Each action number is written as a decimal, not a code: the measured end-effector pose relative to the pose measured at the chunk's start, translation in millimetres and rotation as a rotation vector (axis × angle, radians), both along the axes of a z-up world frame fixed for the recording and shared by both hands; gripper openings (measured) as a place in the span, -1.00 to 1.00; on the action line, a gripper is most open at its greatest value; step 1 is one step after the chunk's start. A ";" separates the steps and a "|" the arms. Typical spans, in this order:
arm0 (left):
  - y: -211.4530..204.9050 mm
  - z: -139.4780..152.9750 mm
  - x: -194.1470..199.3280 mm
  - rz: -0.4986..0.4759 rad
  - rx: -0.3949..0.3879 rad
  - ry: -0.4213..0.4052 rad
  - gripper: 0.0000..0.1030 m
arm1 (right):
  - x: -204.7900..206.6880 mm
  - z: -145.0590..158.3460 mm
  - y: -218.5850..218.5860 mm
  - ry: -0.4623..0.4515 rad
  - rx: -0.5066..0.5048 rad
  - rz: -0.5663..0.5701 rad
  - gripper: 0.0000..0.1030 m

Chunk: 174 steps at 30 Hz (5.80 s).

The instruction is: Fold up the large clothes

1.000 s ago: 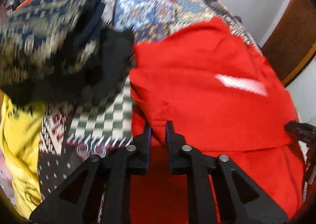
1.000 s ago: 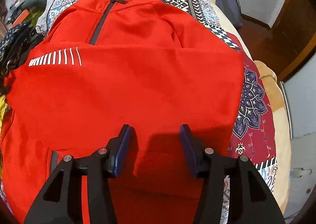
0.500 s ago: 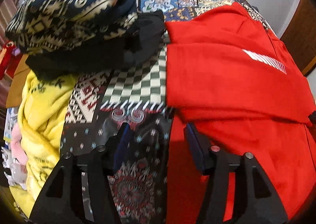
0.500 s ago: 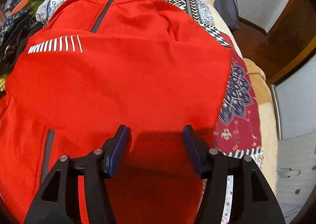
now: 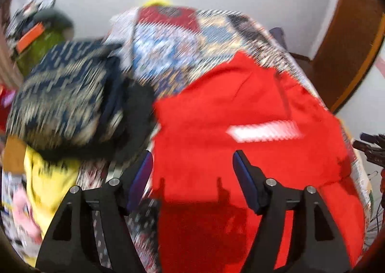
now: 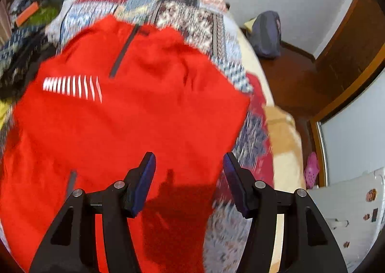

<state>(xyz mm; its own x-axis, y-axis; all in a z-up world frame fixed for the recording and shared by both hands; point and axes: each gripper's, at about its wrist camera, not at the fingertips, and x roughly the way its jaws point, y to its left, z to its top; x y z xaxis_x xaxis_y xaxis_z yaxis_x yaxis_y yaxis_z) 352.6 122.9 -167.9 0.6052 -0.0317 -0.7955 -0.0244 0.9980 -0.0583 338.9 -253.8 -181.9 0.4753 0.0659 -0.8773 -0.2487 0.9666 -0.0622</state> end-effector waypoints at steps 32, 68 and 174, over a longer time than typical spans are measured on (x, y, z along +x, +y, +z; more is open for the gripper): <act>-70.8 -85.3 266.4 -0.167 -0.091 0.036 0.29 | 234.6 -72.5 53.7 0.135 0.397 0.016 0.16; -96.0 0.4 0.3 -0.310 -0.021 -0.018 -0.85 | 6.1 34.6 64.8 -0.049 0.286 0.194 -0.73; 17.4 -95.5 -249.3 -0.033 -0.433 0.314 -0.85 | -158.6 -51.3 -49.1 0.203 0.315 -0.130 -0.02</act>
<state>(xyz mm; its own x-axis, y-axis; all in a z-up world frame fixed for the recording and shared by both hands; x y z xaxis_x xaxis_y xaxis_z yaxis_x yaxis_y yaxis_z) 103.3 140.4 -263.4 0.3334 -0.4124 -0.8478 -0.0760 0.8846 -0.4601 180.3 -302.9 -233.2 0.3168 0.2971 -0.9008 -0.0996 0.9549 0.2799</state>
